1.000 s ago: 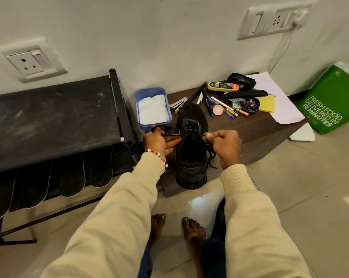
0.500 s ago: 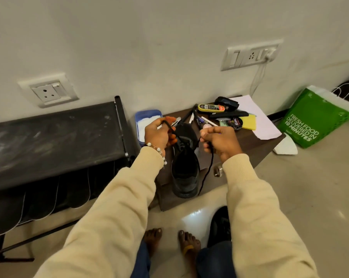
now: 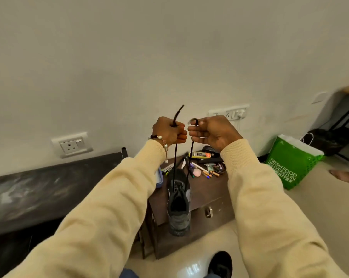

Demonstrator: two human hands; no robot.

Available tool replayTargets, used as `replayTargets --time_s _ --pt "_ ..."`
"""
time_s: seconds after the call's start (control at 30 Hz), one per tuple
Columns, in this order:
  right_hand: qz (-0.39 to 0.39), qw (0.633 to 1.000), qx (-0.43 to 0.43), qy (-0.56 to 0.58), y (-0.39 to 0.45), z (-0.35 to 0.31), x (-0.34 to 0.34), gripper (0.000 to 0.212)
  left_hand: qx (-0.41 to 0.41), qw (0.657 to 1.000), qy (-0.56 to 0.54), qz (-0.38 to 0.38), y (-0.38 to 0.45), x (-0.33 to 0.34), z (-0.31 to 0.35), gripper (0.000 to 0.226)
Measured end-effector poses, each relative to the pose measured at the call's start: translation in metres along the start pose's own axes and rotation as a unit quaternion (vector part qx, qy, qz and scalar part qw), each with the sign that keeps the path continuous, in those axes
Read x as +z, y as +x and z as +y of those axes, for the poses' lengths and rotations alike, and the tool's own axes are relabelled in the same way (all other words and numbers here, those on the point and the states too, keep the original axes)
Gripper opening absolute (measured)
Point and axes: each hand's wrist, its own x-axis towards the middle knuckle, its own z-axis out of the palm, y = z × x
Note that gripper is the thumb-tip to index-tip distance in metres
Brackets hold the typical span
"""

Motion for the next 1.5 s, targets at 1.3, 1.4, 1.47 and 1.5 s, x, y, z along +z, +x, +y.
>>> replayTargets --time_s 1.3,1.4,1.47,1.5 --pt "0.075 0.976 -0.187 -0.075 0.021 -0.051 -0.005 0.015 0.126 0.970 0.181 -0.104 0.010 0.002 0.025 0.023" --pt "0.068 0.981 -0.170 -0.057 0.021 -0.047 -0.022 0.008 0.128 0.971 0.190 -0.074 0.011 -0.001 0.019 0.022" --pt "0.062 0.986 -0.150 -0.025 0.019 -0.037 -0.034 0.011 0.135 0.971 0.188 -0.059 0.013 -0.004 0.020 0.023" --pt "0.058 0.989 -0.137 -0.003 0.019 -0.028 -0.039 0.012 0.141 0.969 0.194 -0.055 0.014 -0.006 0.021 0.024"
